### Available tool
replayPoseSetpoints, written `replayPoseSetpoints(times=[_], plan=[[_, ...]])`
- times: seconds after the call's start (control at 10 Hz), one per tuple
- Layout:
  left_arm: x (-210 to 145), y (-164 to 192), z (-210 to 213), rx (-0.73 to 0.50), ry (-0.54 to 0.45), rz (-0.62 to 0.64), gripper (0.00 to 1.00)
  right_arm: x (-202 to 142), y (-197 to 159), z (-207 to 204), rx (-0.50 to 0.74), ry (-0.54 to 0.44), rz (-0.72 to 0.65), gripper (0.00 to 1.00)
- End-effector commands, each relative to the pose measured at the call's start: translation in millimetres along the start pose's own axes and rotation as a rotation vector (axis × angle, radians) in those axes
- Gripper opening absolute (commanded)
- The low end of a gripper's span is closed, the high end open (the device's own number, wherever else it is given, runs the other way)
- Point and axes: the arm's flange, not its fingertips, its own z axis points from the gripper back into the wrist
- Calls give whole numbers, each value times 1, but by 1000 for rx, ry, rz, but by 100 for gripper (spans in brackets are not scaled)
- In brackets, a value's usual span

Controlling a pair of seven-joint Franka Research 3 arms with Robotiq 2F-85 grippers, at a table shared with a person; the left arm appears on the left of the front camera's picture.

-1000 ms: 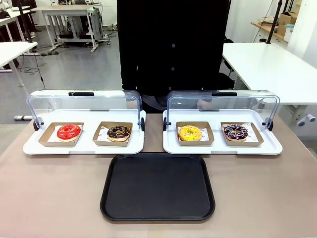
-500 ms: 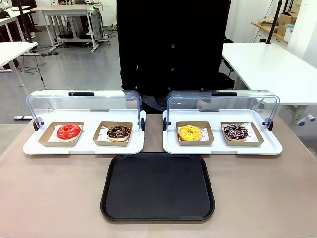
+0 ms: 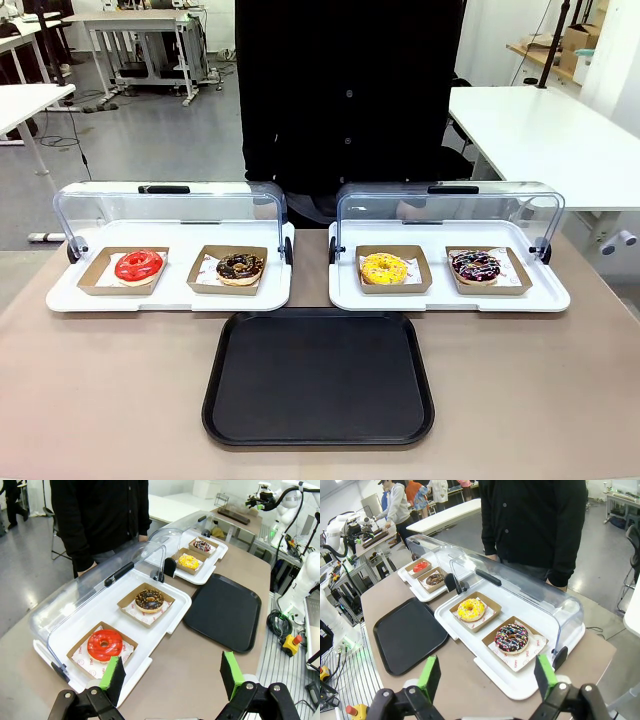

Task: Move the fourth donut from the left to the tray.
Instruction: Pick up the Paper togo box containing the Donut indicated by the person and place it on the Handle tray.

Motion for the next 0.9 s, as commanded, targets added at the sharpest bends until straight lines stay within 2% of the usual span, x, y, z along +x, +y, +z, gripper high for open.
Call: replayPoseSetpoints(times=[0.0,0.8], plan=[[1,1,1,-9,-13,-23,100,3,-3,0,0,-26,25,100],[1,1,1,-9,-13,-23,100,3,-3,0,0,-26,25,100]])
